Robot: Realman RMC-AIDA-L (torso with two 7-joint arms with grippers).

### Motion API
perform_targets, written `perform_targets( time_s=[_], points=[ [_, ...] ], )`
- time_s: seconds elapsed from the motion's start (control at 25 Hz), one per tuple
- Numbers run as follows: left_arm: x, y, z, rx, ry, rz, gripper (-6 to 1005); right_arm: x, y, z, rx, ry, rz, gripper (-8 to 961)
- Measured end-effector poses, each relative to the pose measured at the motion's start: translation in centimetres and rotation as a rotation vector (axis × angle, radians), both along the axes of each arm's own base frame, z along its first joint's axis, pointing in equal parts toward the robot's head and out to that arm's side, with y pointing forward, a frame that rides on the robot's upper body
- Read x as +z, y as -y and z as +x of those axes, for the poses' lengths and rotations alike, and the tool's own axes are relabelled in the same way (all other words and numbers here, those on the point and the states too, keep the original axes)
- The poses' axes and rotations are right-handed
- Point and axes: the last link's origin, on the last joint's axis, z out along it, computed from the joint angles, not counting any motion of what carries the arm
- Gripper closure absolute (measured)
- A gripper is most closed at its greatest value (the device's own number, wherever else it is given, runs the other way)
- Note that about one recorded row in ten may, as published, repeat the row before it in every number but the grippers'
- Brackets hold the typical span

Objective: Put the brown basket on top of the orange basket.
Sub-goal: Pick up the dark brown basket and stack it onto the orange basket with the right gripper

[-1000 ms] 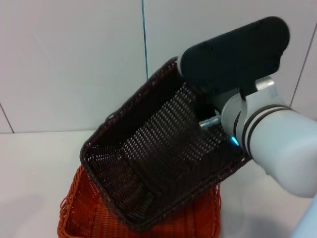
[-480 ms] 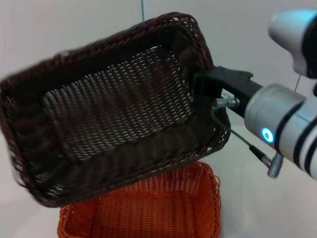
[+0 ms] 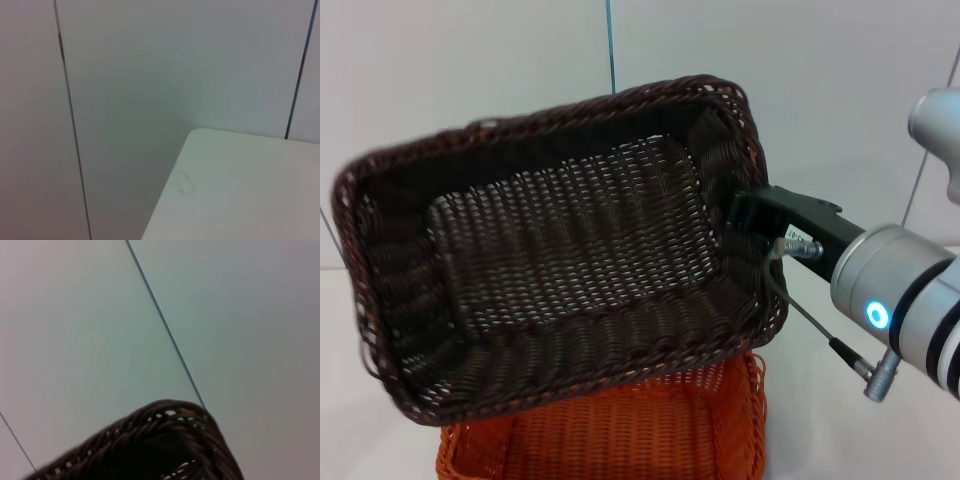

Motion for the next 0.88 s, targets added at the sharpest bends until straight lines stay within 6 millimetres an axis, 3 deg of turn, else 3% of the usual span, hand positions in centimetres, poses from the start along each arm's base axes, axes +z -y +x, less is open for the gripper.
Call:
perform_targets(
  time_s=[0.32,0.88],
  points=[
    [-0.1,0.0,0.0,0.002,0.001,-0.003,141,-0.3,-1.2,-0.8,0.020,-0.033,-0.117,819],
    [-0.1,0.2,-0.1,0.004,-0.002,-0.004,141,-1.8,-1.7,0.5,-0.116,0.105,-0.277,819]
  ],
)
